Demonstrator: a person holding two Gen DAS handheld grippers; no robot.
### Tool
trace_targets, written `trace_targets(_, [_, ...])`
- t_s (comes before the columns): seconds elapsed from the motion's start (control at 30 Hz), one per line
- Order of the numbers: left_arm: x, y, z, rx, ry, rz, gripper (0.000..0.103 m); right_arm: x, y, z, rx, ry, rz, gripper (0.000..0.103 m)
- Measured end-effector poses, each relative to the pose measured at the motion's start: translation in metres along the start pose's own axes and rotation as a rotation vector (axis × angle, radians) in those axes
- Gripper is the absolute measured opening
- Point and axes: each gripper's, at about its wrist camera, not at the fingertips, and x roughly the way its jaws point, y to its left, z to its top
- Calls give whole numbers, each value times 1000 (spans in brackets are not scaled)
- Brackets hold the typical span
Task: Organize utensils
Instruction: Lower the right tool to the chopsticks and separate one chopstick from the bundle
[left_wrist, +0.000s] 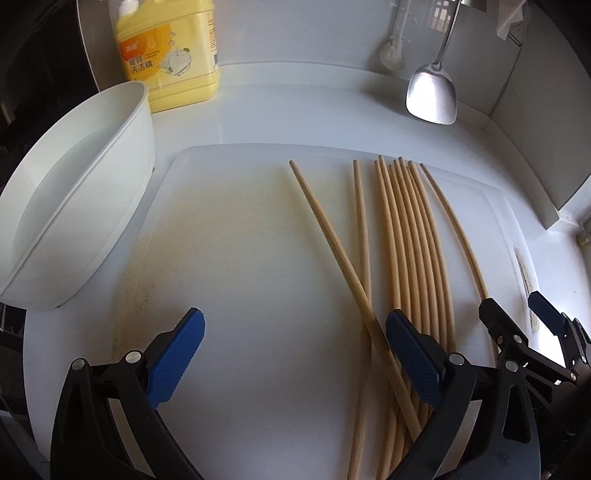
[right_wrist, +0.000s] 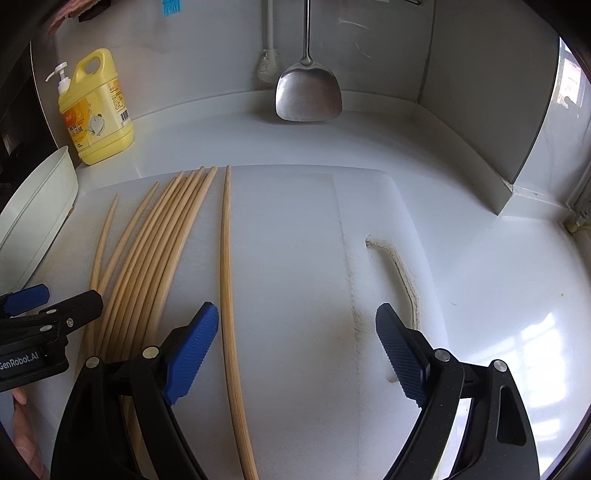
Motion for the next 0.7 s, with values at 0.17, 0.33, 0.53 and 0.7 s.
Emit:
trace_targets(0.17, [-1,19,-3,-39,3,0,97,1,4,2,-11,0,1,84])
trace_targets(0.33, [-3,34,-3,-54,-8,6,97,3,8,5,-21,0,5,84])
trace_targets(0.53, [-4,52,-3,-89,-33,23,97,6,13,9,-32,-2,10,84])
trace_targets(0.7, [1,54,-3,-71,-40,55,96,8,18,12,-41,-6,6,84])
